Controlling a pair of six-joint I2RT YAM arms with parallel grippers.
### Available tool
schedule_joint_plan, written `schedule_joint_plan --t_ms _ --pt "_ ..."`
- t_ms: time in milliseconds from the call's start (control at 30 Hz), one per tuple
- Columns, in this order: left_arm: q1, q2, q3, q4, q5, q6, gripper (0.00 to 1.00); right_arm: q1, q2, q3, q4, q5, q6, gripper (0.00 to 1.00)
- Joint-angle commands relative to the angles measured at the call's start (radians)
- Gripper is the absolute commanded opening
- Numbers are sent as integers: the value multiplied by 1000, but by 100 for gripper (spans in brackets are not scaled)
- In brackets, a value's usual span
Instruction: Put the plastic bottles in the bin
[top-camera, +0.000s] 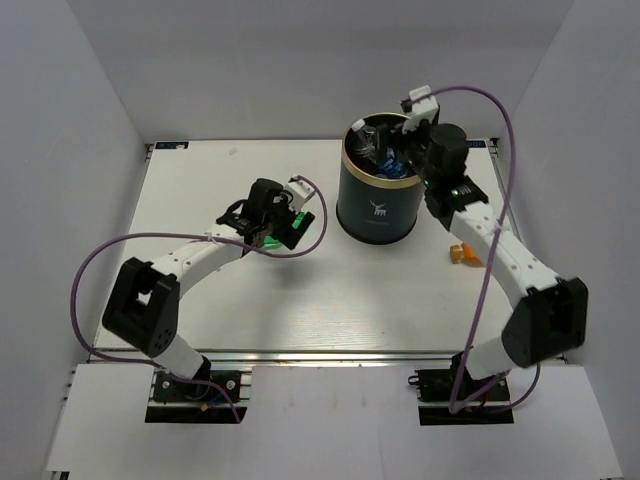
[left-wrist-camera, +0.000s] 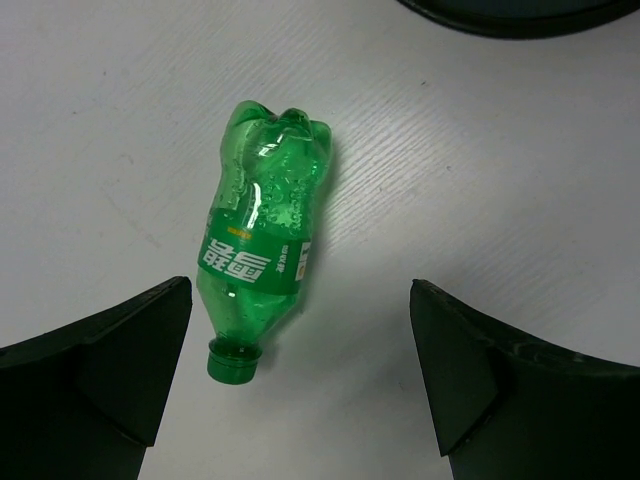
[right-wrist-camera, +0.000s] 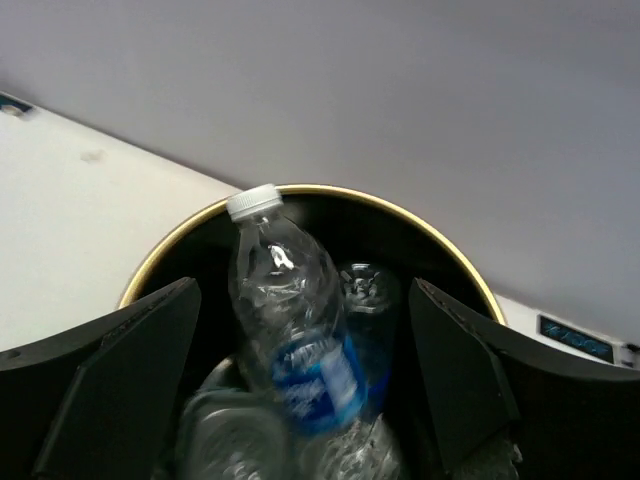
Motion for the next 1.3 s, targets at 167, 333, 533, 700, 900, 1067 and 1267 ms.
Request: schedule_joint_plan --t_ms 167,333,533,700,900,1067,1267 --pt "13 169 168 -11 -152 37 100 0 -503 -514 346 -195 264 90" --pt "22 275 231 -32 -205 27 100 10 -792 -707 278 -255 318 90" --pt "22 322 253 -44 -201 17 100 13 -1056 -852 172 -245 347 90" --pt "22 391 262 -86 -181 8 98 8 -1172 -870 115 -258 343 90" --pt "22 425 310 -155 -127 -3 58 10 -1218 -877 75 -277 338 90" --pt "22 367 383 -239 -107 -13 5 10 -1252 -887 38 -286 332 90" --pt "7 142 547 -248 -84 -96 4 10 -1262 -887 -77 -211 326 31"
